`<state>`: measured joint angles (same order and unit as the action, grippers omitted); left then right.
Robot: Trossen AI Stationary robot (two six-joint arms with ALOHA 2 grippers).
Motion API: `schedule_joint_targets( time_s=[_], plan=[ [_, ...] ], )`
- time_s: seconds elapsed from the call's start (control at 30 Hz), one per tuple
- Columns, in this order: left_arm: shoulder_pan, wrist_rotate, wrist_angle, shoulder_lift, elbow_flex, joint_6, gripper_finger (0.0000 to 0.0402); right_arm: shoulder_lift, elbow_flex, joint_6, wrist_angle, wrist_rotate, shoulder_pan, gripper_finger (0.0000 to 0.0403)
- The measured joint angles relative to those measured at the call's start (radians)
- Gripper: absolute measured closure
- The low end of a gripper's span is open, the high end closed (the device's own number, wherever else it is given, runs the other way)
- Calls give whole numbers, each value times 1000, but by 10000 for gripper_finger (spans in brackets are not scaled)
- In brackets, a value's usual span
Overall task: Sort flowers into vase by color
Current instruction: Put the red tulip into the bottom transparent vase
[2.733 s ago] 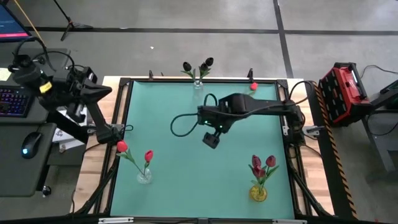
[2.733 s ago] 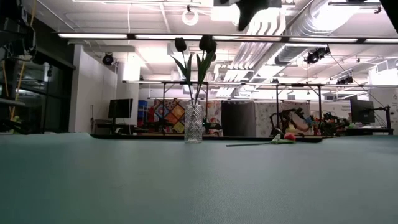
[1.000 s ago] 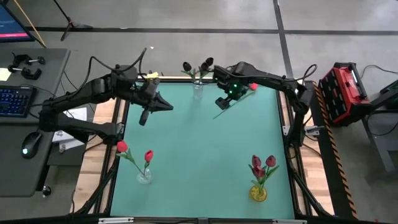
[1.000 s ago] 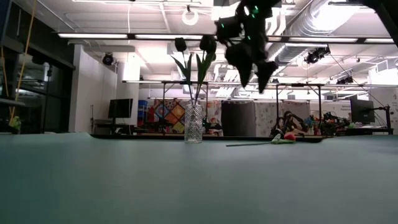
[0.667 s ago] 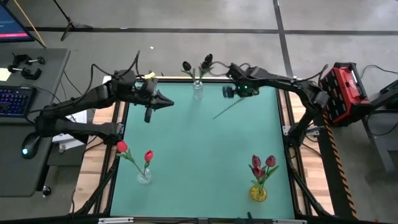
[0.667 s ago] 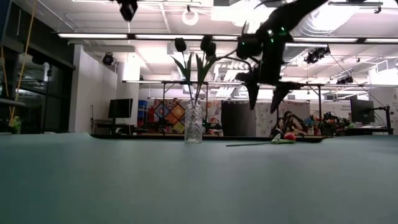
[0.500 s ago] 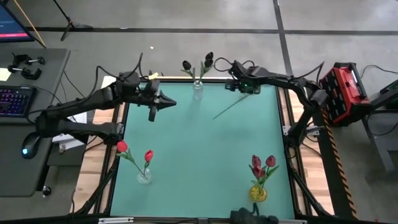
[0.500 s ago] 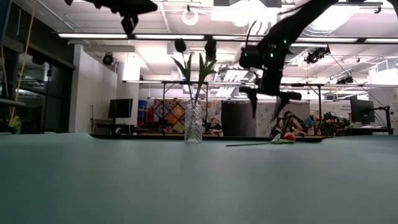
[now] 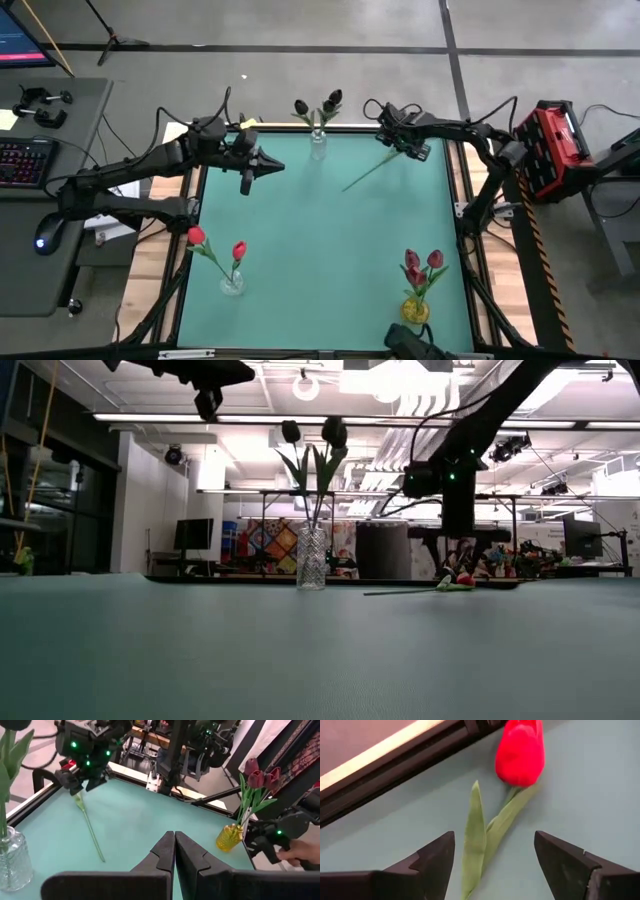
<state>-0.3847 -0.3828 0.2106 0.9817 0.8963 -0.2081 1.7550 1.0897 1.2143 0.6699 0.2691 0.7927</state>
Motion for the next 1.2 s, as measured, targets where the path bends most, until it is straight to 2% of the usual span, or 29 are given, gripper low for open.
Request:
schedule_joint_targets(
  time_s=[0.33,0.43,0.53,0.73,0.77,1.03,1.2],
  plan=[
    [0,2,-3,0,0,0,402,-2,-139,95,-178,-5,2,144],
    [0,4,-9,0,0,-9,402,-5,-161,82,-189,-3,2,161],
    [0,5,-42,0,0,-42,402,-5,-172,10,-178,-8,3,208],
    [0,-39,-148,-12,0,-129,402,-26,-175,-148,-151,-25,5,373],
    [0,-59,-167,-17,0,-132,402,-36,-177,-185,-154,-32,5,387],
    [0,-86,-312,-97,2,-156,402,-255,-179,-358,-232,-33,-15,398],
    [0,-84,-394,-152,2,-169,402,-413,-179,-467,-450,-84,-69,400]
  ],
)
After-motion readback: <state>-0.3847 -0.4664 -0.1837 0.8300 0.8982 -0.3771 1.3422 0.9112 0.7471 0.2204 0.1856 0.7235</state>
